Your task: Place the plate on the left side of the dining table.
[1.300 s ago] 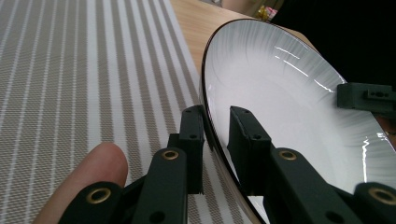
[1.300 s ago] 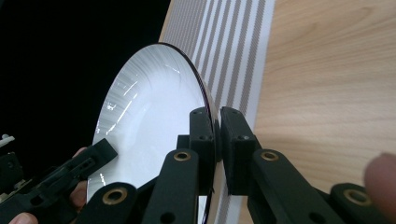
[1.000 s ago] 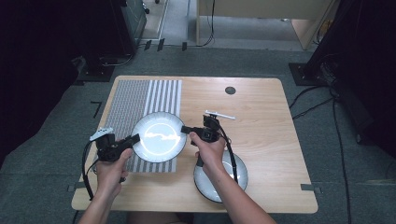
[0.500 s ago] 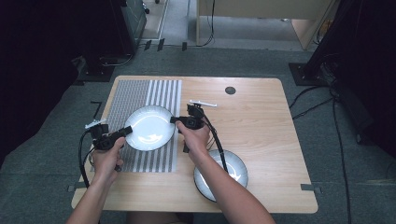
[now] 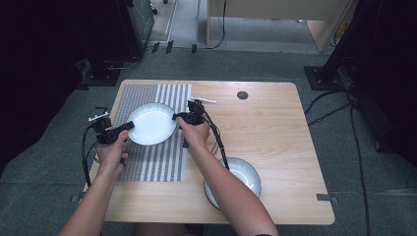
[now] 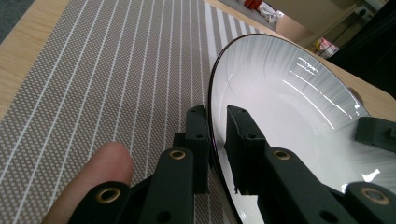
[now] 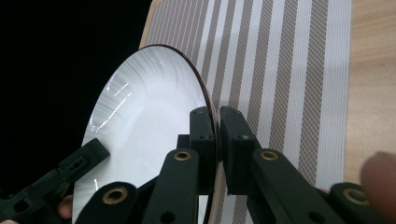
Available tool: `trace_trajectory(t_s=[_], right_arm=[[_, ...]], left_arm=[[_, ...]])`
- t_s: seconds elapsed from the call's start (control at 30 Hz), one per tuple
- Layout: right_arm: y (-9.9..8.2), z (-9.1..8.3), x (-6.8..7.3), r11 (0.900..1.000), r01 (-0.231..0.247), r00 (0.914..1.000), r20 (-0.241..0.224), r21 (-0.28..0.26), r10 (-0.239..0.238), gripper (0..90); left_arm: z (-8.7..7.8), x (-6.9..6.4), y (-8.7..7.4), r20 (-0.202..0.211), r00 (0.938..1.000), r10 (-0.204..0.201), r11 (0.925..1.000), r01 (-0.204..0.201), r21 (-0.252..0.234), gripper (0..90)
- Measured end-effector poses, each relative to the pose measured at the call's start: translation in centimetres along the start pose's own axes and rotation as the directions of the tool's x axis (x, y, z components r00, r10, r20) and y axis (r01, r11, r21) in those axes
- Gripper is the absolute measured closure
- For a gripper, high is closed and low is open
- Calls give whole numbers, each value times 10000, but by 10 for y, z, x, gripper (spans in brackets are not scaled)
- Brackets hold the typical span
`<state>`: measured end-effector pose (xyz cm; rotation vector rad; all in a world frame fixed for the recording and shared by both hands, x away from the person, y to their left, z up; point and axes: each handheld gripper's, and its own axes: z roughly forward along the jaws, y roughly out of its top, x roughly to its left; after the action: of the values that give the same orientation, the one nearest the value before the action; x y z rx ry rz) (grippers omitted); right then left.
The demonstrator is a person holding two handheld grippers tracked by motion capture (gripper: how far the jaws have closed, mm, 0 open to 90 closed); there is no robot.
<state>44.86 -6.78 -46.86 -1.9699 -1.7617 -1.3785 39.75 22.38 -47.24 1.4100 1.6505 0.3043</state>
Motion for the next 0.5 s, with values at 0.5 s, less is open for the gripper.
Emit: trace_trajectory(t_s=[0.5], right_arm=[[3,41,-6,9997,-261,9969,737,2,260,853]], left_arm=[[31,16,18,-760,9971,98,9993,-71,365,805]])
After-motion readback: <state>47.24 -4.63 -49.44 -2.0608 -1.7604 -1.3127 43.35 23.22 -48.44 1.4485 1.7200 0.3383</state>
